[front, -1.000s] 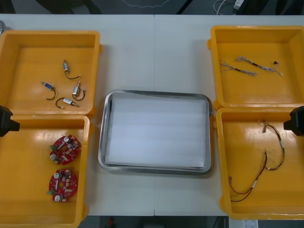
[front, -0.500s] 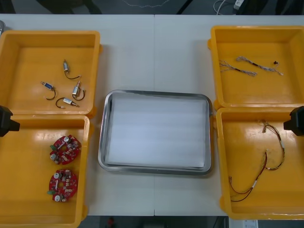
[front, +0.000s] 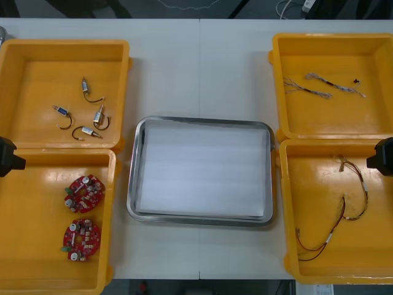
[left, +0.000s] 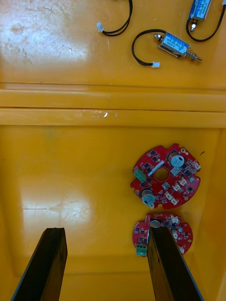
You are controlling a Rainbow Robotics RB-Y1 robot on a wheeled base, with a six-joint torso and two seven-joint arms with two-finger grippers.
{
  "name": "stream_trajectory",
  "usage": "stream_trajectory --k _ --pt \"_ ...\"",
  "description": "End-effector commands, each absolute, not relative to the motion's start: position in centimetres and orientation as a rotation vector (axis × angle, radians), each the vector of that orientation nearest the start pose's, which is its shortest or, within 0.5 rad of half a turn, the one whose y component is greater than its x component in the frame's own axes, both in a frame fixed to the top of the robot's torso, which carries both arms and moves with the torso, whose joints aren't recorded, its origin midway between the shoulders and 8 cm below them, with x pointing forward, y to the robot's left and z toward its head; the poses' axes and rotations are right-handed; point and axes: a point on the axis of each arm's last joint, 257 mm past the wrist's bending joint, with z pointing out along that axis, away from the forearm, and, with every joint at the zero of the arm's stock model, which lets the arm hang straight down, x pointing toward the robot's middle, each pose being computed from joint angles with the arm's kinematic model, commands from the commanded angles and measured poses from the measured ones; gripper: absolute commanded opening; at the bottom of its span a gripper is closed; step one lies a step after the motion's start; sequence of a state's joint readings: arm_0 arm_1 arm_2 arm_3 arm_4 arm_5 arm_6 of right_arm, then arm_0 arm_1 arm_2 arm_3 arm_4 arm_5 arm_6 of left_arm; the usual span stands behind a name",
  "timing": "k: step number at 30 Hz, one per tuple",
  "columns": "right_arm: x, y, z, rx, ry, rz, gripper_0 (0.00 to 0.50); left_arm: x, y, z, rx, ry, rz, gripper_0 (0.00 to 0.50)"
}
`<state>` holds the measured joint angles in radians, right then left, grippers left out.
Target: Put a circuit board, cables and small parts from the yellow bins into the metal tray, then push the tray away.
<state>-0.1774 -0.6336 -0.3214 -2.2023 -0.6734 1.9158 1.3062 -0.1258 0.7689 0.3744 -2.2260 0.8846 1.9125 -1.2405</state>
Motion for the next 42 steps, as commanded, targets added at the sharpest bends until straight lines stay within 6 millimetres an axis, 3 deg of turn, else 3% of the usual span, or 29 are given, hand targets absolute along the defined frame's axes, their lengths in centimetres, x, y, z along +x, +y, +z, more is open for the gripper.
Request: stream_trajectory --k 1,42 --pt "39.14 -35.75 -16.38 0.056 2.593 -0.025 0.500 35.99 38.82 -14.84 0.045 2.639 0.064 0.500" --pt "39.14 -35.75 -16.38 0.056 2.593 -0.025 0.500 35.99 38.82 -14.84 0.045 2.639 0.064 0.500"
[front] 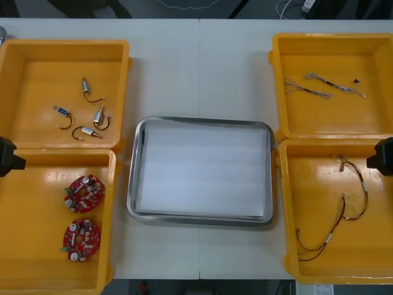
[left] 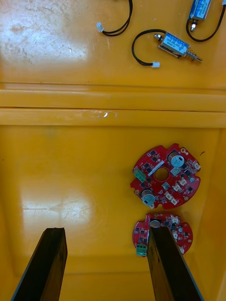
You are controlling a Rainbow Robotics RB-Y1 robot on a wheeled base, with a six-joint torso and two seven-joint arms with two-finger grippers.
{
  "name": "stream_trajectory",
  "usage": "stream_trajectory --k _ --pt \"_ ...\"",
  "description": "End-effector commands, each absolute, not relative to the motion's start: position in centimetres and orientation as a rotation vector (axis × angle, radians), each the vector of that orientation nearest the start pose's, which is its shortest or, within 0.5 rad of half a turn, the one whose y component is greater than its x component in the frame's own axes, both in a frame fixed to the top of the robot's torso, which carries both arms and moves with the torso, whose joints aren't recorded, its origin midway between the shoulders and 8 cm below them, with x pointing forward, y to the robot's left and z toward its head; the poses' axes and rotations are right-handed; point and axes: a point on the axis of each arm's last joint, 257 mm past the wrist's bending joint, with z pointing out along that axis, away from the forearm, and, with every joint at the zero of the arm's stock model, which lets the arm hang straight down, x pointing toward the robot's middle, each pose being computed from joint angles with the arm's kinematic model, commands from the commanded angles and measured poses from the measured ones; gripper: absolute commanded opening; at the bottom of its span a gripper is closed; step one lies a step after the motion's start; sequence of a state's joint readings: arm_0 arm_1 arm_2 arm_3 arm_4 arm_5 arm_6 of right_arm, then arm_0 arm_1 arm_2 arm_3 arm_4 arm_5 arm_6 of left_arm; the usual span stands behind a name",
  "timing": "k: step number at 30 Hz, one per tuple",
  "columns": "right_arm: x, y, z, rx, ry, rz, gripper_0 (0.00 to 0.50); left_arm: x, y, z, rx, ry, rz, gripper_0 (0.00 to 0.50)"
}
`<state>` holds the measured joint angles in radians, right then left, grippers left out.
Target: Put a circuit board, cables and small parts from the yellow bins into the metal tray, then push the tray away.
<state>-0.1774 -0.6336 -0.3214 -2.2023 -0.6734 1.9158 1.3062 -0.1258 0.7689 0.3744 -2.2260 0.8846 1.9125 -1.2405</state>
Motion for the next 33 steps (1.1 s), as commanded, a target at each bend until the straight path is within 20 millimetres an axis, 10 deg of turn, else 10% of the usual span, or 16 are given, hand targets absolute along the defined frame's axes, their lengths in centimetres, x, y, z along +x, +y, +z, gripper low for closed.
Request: stream_trajectory --k 1,22,24,33 --pt "39.1 -35.8 -16.4 0.056 2.593 -0.025 0.500 36.0 38.8 -14.8 0.045 2.639 0.064 0.500" --pt "39.1 -35.8 -16.4 0.056 2.593 -0.025 0.500 36.0 38.8 -14.8 0.045 2.639 0.064 0.500" --pt "39.1 -35.8 -16.4 0.056 2.593 -0.025 0.500 34.7 37.8 -18.0 0.019 2.713 -0.008 0.500" --pt "38.8 -36.7 -15.7 0.059 2.587 -0.040 0.500 34.7 37.3 -18.5 0.030 2.726 -0.005 0.500"
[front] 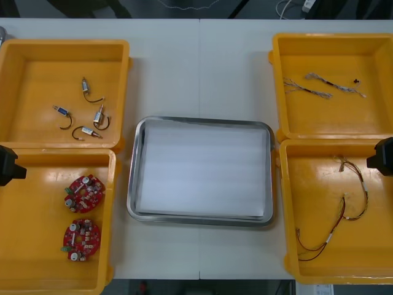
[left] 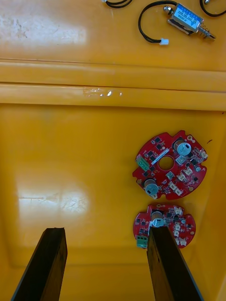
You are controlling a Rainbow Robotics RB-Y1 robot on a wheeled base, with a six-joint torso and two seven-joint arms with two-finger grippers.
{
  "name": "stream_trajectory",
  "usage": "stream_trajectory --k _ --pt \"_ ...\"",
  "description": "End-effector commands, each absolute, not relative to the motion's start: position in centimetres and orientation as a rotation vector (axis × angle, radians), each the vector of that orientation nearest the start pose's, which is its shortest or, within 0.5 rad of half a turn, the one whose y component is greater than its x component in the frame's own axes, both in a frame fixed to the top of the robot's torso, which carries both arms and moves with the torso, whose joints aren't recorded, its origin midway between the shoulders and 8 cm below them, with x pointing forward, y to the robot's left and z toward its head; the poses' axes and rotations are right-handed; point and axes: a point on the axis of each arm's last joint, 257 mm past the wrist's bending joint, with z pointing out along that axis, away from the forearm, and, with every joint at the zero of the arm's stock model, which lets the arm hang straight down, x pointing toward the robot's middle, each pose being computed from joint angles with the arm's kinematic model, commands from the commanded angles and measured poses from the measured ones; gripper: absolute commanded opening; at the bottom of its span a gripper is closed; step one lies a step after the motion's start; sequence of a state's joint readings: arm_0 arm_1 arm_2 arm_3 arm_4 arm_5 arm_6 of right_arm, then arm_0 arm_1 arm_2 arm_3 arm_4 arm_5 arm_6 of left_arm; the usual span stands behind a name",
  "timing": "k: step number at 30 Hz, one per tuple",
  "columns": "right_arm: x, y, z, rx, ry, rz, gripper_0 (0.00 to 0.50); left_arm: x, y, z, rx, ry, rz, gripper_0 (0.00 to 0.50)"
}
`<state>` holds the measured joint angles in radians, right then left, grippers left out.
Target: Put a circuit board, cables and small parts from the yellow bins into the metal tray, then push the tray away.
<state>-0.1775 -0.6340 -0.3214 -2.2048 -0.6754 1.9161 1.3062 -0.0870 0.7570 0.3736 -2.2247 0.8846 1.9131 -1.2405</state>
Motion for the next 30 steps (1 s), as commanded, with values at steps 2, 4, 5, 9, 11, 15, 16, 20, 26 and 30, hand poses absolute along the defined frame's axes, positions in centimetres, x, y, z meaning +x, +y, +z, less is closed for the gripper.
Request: stream_trajectory --k 2,4,5,9,11,15,16,20,26,30 --pt "38.7 -36.7 -15.8 0.052 2.589 -0.040 0.500 34.7 37.1 -18.8 0.032 2.735 0.002 0.500" --pt "38.7 -36.9 -15.9 0.054 2.591 -0.046 0.500 34.6 36.9 -19.3 0.038 2.747 0.010 0.500" --pt "38.6 -37.0 -15.9 0.058 2.591 -0.050 0.500 34.5 36.7 -19.5 0.041 2.752 0.012 0.500" --pt "38.2 -37.6 -16.5 0.068 2.604 -0.072 0.500 34.6 36.1 -20.3 0.059 2.763 0.016 0.500" --pt "37.6 -38.0 -17.2 0.075 2.623 -0.084 0.500 34.6 35.6 -20.8 0.067 2.770 0.018 0.500" --pt "36.8 -38.5 -18.5 0.090 2.652 -0.083 0.500 34.7 35.0 -21.5 0.069 2.775 0.018 0.500" --pt "36.8 -38.5 -18.9 0.094 2.652 -0.075 0.500 34.8 34.8 -21.8 0.067 2.776 0.016 0.500" --pt "37.2 -38.9 -20.0 0.108 2.646 -0.054 0.500 35.2 34.0 -22.6 0.031 2.769 0.014 0.500" --pt "37.8 -39.5 -21.8 0.123 2.636 -0.029 0.500 36.0 33.1 -24.0 -0.011 2.752 0.037 0.500" --pt "38.4 -40.1 -23.3 0.131 2.634 -0.023 0.500 36.5 33.1 -25.3 -0.031 2.759 0.020 0.500"
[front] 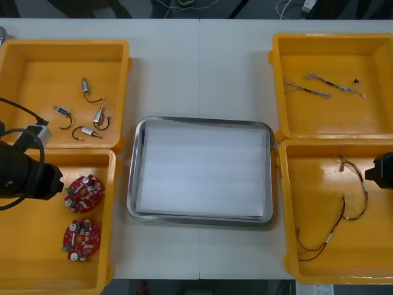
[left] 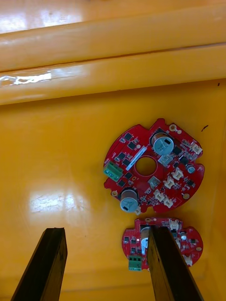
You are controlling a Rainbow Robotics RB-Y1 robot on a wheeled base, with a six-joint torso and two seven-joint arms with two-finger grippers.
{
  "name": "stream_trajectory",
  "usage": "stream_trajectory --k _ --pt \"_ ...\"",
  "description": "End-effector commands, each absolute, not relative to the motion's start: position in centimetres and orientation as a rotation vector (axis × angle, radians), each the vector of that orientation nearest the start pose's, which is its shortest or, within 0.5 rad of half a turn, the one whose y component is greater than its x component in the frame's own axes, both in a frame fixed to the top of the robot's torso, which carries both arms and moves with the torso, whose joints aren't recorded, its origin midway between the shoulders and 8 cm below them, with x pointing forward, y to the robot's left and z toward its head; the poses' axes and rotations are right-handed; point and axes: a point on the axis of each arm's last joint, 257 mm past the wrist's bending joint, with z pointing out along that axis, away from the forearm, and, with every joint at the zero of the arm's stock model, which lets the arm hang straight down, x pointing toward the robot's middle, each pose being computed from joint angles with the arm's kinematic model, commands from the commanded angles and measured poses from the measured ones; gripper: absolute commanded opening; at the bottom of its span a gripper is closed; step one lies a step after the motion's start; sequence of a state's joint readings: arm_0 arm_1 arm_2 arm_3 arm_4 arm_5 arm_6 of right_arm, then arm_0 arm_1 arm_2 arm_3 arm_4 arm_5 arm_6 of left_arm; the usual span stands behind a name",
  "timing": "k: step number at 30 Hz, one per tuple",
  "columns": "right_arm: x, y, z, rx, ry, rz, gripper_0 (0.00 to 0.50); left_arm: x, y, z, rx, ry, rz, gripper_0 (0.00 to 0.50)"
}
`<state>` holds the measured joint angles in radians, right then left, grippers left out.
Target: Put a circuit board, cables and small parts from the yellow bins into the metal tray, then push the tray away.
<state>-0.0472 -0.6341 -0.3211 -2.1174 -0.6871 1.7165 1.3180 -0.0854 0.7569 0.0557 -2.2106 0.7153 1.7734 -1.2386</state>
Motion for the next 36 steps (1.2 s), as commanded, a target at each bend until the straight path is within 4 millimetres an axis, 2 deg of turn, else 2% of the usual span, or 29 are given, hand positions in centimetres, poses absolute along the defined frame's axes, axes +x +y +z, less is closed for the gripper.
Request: stream_trajectory --k 1,9,19,29,36 --pt "38.6 -40.1 -23.5 0.131 2.632 -0.024 0.500 36.6 33.1 -25.4 -0.035 2.757 0.016 0.500" --pt "39.4 -41.2 -26.0 0.118 2.643 -0.043 0.500 37.3 33.1 -27.3 -0.072 2.765 -0.017 0.500" --pt "39.3 -42.7 -28.2 0.103 2.637 -0.084 0.500 36.6 32.9 -29.1 -0.102 2.794 -0.040 0.500" --pt "39.6 -43.2 -29.9 0.099 2.619 -0.076 0.500 35.3 33.0 -30.6 -0.118 2.816 -0.050 0.500" --pt "40.2 -42.9 -30.8 0.092 2.603 -0.065 0.500 35.3 32.8 -30.7 -0.124 2.812 -0.063 0.500"
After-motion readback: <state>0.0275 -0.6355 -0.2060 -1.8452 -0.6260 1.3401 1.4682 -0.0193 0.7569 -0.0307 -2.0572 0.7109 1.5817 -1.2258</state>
